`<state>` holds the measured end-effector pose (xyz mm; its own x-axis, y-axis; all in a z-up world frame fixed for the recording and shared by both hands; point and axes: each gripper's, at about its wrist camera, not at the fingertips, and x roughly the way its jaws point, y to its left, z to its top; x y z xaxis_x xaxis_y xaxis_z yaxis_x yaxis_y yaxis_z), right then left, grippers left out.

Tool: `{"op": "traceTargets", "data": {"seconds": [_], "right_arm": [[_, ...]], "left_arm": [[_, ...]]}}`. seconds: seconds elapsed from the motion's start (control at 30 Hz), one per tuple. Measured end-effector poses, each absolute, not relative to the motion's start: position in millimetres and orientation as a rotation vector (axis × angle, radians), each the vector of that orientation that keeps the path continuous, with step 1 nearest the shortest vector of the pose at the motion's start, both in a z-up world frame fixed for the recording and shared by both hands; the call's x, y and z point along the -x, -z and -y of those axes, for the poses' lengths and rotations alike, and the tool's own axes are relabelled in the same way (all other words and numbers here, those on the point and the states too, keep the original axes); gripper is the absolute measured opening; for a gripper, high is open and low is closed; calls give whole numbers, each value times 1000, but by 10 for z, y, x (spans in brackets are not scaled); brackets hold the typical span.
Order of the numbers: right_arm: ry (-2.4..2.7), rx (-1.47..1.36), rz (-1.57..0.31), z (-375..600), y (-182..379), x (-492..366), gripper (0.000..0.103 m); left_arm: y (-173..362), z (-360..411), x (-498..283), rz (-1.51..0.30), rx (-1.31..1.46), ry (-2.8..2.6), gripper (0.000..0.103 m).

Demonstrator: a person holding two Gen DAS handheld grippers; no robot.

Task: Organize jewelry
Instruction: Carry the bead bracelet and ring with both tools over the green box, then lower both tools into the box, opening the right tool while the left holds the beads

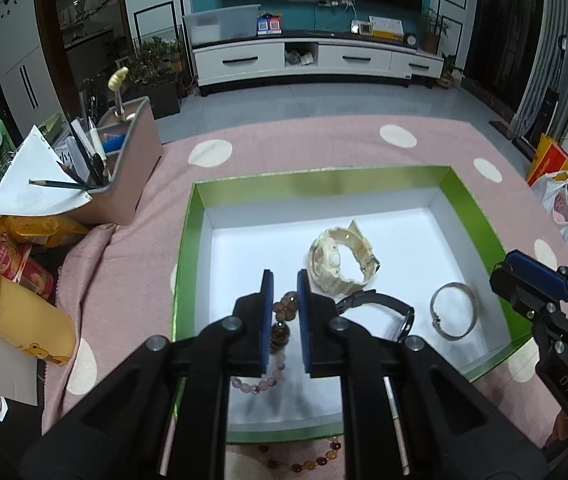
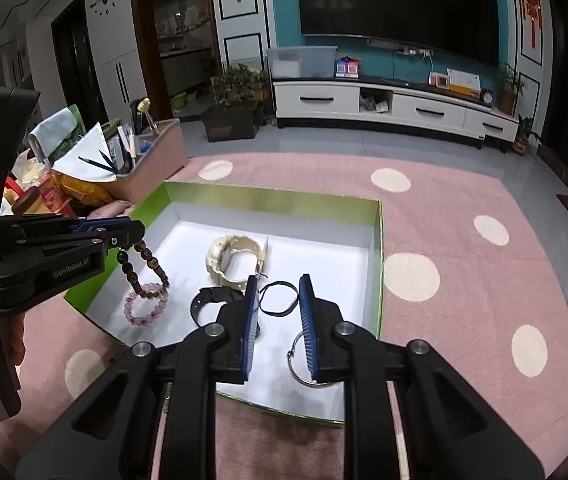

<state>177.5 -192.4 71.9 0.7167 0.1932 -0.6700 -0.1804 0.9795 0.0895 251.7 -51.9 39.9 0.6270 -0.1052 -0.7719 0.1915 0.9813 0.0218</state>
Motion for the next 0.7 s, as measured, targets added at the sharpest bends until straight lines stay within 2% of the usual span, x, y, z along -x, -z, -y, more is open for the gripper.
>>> {"op": "traceTargets", "data": {"seconds": [0.7], "right_arm": [[-197, -12, -834, 1906, -465, -1980, 20]], "left_arm": [[-108, 574, -2642, -954, -132, 163, 11]]}}
